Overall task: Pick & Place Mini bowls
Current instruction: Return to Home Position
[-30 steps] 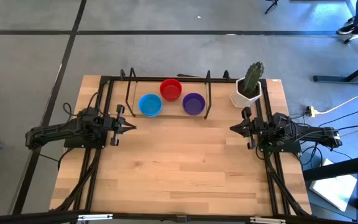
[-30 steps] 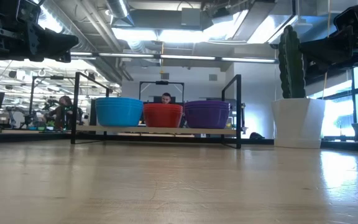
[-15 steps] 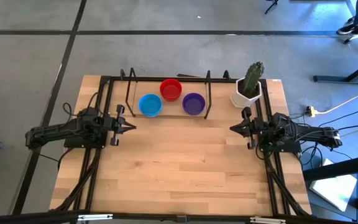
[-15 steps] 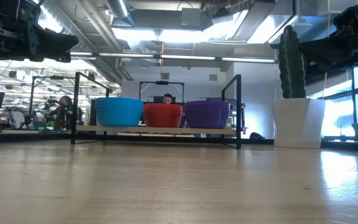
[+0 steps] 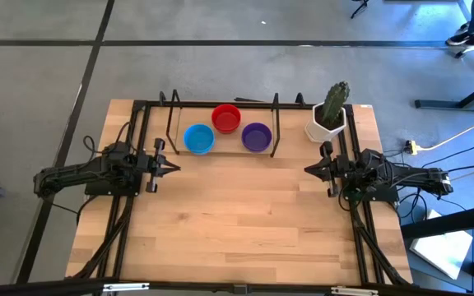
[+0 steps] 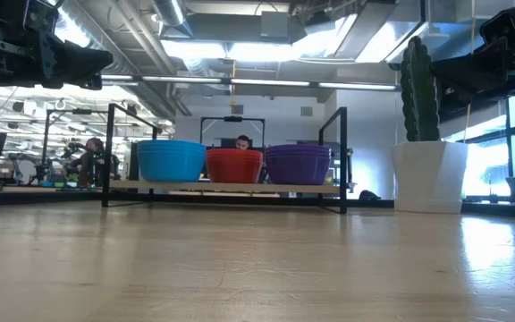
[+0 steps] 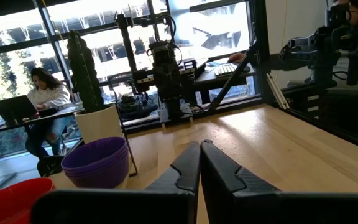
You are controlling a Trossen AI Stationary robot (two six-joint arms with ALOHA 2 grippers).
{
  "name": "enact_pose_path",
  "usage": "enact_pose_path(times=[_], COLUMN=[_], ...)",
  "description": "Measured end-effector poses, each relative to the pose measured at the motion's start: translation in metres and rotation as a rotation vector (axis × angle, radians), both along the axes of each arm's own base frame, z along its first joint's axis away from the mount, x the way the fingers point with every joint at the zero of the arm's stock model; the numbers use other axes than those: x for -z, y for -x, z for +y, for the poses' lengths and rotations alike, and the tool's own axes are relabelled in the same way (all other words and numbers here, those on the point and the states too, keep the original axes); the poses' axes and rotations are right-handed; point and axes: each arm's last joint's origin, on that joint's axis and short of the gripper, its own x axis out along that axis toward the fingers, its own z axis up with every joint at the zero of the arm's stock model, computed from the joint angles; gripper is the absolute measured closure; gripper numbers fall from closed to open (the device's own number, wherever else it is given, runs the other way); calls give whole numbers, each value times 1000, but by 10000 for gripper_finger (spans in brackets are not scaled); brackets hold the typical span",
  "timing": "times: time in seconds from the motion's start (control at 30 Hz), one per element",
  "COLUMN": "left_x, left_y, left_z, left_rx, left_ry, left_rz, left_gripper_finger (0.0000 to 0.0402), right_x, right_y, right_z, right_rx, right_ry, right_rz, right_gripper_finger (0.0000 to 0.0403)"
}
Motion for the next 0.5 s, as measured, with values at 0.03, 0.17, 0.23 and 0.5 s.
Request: enact_pose_path(times=[0.03, 0.17, 0.23, 0.5], left_x=[0, 0, 0, 0], left_y=[0, 0, 0, 0], left_z=[0, 0, 0, 0], left_rx=[0, 0, 0, 0], left_ry=[0, 0, 0, 0], left_rz=[0, 0, 0, 0], left_gripper_finger=[394, 394, 393, 394], right_x=[0, 0, 0, 0], right_y=[0, 0, 0, 0], right_z=[0, 0, 0, 0], right_rx=[0, 0, 0, 0], right_ry=[0, 0, 0, 0], right_rz=[-1, 0, -1, 0], right_gripper_finger=[382, 382, 382, 382])
